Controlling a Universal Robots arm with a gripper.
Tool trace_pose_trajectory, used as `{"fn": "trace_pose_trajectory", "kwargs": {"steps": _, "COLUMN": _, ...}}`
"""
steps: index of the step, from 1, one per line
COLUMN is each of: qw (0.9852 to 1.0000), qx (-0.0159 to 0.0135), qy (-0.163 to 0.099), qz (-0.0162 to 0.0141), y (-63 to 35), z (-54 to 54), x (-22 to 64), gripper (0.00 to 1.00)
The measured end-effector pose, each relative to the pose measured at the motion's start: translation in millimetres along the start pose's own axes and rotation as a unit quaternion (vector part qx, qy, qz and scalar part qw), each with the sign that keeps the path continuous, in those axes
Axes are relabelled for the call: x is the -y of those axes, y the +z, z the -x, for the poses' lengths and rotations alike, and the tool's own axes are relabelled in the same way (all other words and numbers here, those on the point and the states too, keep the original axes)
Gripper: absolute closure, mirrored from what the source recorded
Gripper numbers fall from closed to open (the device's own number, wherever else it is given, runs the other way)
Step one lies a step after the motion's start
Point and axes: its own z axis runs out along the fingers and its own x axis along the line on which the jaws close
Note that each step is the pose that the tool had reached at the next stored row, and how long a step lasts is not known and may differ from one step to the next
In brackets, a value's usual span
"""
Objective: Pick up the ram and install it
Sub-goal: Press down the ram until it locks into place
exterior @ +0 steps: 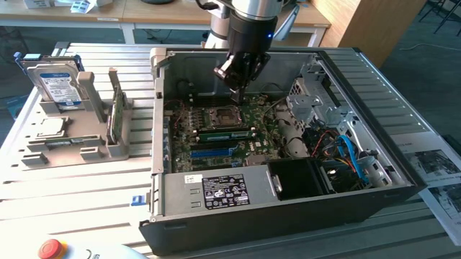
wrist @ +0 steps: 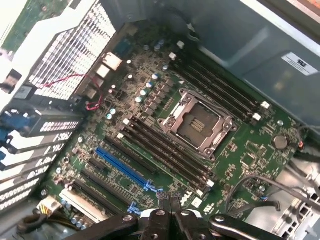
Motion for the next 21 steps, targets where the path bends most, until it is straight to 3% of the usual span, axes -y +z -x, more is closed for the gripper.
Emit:
{"fn": "trace_pose_trajectory", "kwargs": {"steps": 6, "qw": 0.9993, "qx": 0.0, "qy": 0.036, "qz": 0.0012, "y": 0.0, "z": 0.0, "x": 0.0, "gripper": 0.9}}
{"fn": "trace_pose_trajectory", "kwargs": {"steps": 11, "qw": 0.9977, "qx": 0.0, "qy": 0.067, "qz": 0.0021, "y": 0.0, "z": 0.0, "x": 0.0, "gripper": 0.9}}
{"fn": "trace_pose_trajectory", "kwargs": {"steps": 16, "qw": 0.9952, "qx": 0.0, "qy": 0.098, "qz": 0.0031, "y": 0.1, "z": 0.0, "x": 0.0, "gripper": 0.9}}
{"fn": "trace_pose_trajectory", "kwargs": {"steps": 21, "qw": 0.9917, "qx": 0.0, "qy": 0.129, "qz": 0.004, "y": 0.0, "z": 0.0, "x": 0.0, "gripper": 0.9}}
